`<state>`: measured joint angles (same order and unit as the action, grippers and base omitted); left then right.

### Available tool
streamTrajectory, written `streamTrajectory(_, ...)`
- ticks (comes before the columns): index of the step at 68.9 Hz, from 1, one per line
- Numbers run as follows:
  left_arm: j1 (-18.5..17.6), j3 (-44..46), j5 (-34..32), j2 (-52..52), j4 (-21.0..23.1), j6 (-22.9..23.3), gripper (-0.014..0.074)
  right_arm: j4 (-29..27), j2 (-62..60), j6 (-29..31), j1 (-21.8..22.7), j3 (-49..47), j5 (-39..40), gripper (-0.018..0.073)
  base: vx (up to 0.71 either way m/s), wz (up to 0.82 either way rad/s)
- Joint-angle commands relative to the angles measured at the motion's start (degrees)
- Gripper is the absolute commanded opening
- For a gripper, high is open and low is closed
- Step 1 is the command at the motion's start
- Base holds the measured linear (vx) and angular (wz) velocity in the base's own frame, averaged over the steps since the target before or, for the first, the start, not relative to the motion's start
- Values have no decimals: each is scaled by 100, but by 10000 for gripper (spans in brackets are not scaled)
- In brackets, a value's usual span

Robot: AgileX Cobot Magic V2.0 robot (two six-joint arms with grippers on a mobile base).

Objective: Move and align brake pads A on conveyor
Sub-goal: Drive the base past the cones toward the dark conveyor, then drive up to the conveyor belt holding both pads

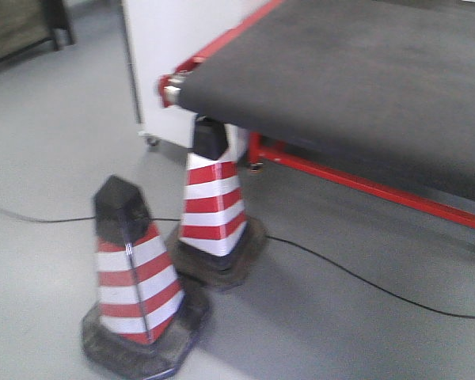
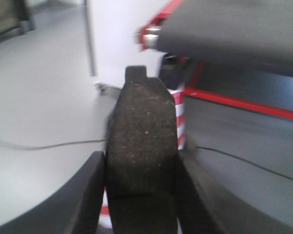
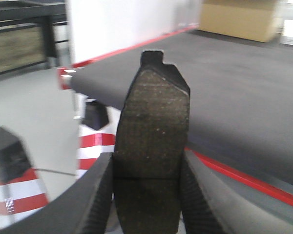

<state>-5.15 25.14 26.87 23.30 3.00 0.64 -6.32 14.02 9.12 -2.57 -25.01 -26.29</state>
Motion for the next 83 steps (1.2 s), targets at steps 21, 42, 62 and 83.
streamTrajectory(21,-19,164,-504,32,57,4,-6,12,47,62,10,-166,566,-2,13,-75)
streamTrajectory(42,-19,164,-504,32,57,4,-6,12,47,62,10,-166,566,-2,7,-52)
streamTrajectory(62,-19,164,-504,32,57,4,-6,12,47,62,10,-166,566,-2,12,-27)
streamTrajectory(83,-19,164,-504,32,57,4,-6,12,47,62,10,-166,566,-2,28,-13)
